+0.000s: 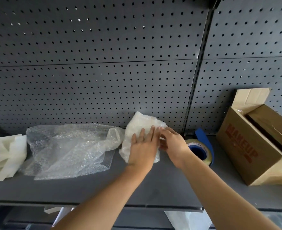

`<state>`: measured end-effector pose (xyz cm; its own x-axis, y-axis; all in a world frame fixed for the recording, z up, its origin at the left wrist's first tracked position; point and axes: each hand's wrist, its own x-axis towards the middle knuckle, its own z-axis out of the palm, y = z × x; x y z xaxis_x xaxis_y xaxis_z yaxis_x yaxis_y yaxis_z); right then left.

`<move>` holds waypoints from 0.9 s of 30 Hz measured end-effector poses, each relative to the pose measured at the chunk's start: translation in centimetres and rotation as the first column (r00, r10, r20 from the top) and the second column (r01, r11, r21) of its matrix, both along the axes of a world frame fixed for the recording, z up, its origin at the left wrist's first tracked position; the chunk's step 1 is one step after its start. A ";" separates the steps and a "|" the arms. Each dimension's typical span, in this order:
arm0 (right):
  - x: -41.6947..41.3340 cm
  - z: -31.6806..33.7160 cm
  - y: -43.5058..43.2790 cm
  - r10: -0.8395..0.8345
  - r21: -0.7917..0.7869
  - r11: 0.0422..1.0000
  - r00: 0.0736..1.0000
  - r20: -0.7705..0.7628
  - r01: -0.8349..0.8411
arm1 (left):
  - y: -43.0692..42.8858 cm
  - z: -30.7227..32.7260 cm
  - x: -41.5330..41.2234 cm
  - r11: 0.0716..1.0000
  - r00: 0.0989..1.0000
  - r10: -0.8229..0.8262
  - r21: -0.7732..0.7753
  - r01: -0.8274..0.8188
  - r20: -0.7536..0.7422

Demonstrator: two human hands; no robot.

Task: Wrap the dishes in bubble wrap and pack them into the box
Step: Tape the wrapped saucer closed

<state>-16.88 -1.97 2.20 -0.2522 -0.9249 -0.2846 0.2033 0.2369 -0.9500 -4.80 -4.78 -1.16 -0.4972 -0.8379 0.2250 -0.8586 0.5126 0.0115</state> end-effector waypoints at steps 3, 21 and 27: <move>-0.1 -0.4 -1.4 0.012 0.099 0.995 0.981 -0.194 0.008 | 0.3 -0.1 -0.7 0.996 0.998 0.053 0.074 -0.056 0.034; 2.0 -0.4 -4.4 0.071 0.108 0.994 0.755 -0.652 0.001 | -2.4 1.4 6.1 0.997 0.954 0.042 0.076 -0.020 -0.297; -0.5 5.1 2.5 0.022 -0.031 0.996 0.592 -0.805 -0.079 | -2.6 0.8 7.2 0.998 0.927 0.051 0.044 -0.038 -0.371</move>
<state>-17.43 0.55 7.31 -0.3042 -0.9505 0.0632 -0.6601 0.1625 -0.7334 2.41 -7.43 -0.40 -0.3454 -0.8681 0.3565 -0.8111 0.4672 0.3519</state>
